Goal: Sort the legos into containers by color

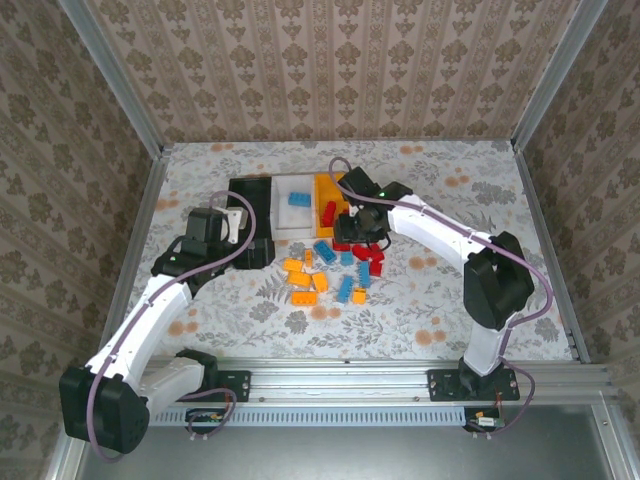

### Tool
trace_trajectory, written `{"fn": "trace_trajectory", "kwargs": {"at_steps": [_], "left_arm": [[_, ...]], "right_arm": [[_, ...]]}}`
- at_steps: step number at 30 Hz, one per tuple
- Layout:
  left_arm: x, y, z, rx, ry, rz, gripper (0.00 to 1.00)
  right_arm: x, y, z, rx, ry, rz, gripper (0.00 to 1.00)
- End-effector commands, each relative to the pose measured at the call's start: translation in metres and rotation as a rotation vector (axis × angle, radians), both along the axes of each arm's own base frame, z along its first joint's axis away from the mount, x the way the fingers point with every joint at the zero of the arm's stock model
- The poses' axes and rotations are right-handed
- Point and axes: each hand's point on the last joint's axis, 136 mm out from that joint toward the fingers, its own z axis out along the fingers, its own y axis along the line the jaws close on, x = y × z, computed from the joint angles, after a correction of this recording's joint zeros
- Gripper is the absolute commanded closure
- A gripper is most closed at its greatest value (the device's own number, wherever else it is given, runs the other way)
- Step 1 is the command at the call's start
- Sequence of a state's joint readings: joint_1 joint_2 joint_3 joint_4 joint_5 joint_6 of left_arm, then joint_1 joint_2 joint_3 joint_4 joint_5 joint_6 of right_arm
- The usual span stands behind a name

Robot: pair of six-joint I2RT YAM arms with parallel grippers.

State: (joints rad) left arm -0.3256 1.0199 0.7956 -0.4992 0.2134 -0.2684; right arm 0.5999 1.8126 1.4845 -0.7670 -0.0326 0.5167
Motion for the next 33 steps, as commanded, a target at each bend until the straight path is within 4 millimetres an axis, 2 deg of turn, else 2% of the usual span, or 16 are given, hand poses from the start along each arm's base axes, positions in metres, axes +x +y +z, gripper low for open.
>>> {"fn": "trace_trajectory", "kwargs": {"at_steps": [1,7,17,27,33], "left_arm": [[0.000,-0.001,-0.001,-0.022,0.004,0.003,0.00],[0.001,-0.002,-0.001,-0.033,0.007,0.003,0.00],[0.000,-0.002,-0.001,-0.028,0.003,0.004,0.00],[0.000,-0.002,-0.001,-0.028,0.004,0.004,0.00],[0.001,-0.001,-0.002,-0.029,0.005,0.007,0.00]], "right_arm": [[-0.024,-0.022,-0.035,-0.108,0.104,-0.011,0.50],[-0.043,-0.034,-0.060,-0.152,0.151,-0.016,0.48],[-0.050,-0.039,-0.089,-0.184,0.204,-0.021,0.49],[-0.055,-0.037,-0.105,-0.195,0.240,-0.014,0.55],[-0.053,-0.033,-0.100,-0.224,0.212,0.008,0.59]]}}
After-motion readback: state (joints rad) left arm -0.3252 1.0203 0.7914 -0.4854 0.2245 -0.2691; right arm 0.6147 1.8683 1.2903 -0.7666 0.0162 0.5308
